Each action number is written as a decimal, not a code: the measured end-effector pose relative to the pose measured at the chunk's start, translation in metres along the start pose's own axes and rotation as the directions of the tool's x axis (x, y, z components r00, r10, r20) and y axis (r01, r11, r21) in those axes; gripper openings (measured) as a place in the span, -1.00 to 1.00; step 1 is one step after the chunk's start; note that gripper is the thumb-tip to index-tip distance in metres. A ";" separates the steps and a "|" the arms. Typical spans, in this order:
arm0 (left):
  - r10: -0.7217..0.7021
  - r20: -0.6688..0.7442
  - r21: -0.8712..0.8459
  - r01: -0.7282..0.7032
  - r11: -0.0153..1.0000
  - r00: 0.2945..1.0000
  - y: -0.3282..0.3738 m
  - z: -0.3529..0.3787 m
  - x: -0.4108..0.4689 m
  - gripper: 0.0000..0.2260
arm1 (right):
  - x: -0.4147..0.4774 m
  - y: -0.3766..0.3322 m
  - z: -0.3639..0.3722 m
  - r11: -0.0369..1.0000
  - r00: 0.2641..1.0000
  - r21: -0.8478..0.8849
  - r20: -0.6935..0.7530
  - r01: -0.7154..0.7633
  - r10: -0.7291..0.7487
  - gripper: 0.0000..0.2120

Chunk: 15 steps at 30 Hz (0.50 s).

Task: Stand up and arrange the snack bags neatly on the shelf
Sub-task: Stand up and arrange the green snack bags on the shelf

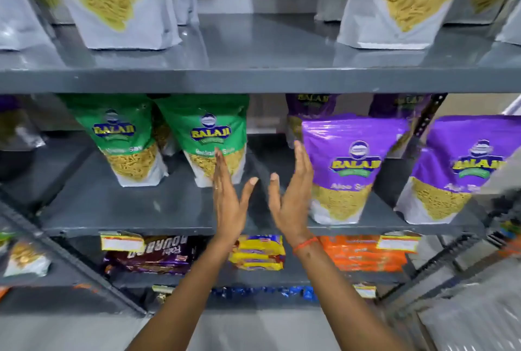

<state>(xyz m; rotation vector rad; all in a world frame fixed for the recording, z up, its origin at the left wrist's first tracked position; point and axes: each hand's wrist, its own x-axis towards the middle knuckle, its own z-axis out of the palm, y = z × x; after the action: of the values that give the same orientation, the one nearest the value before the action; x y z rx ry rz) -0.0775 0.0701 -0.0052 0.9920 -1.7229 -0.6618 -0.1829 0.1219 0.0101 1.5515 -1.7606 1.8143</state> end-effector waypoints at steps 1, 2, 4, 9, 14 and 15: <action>-0.047 -0.017 0.005 0.047 0.999 0.999 -0.017 -0.014 0.008 -0.20 | 0.000 -0.004 0.023 0.998 0.997 0.047 0.065 -0.052 0.049 -0.42; -0.112 -0.028 0.013 0.112 0.994 0.993 -0.036 -0.027 0.016 -0.16 | 0.001 -0.005 0.045 0.987 0.982 0.088 0.146 -0.134 0.120 -0.39; -0.271 0.002 0.008 0.271 0.963 0.963 -0.075 -0.048 0.034 -0.06 | 0.006 0.001 0.085 0.935 0.905 0.111 0.311 -0.337 0.290 -0.29; -0.385 0.240 0.054 0.384 0.922 0.891 -0.142 -0.068 0.082 -0.06 | 0.030 0.032 0.138 0.630 0.590 0.041 0.403 -0.775 0.700 -0.13; -0.425 0.424 0.015 0.463 0.886 0.800 -0.161 -0.061 0.100 -0.30 | 0.025 0.052 0.145 0.583 0.475 -0.021 0.556 -0.813 0.682 -0.59; -0.424 0.432 0.003 0.469 0.883 0.796 -0.162 -0.061 0.097 -0.34 | 0.022 0.052 0.142 0.592 0.484 -0.016 0.558 -0.806 0.674 -0.66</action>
<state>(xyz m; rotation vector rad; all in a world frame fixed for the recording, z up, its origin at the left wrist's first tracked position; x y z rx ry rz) 0.0140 -0.0956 -0.0663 1.2653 -1.8014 -1.3490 -0.1546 -0.0193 -0.0408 1.5703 -2.9626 2.1602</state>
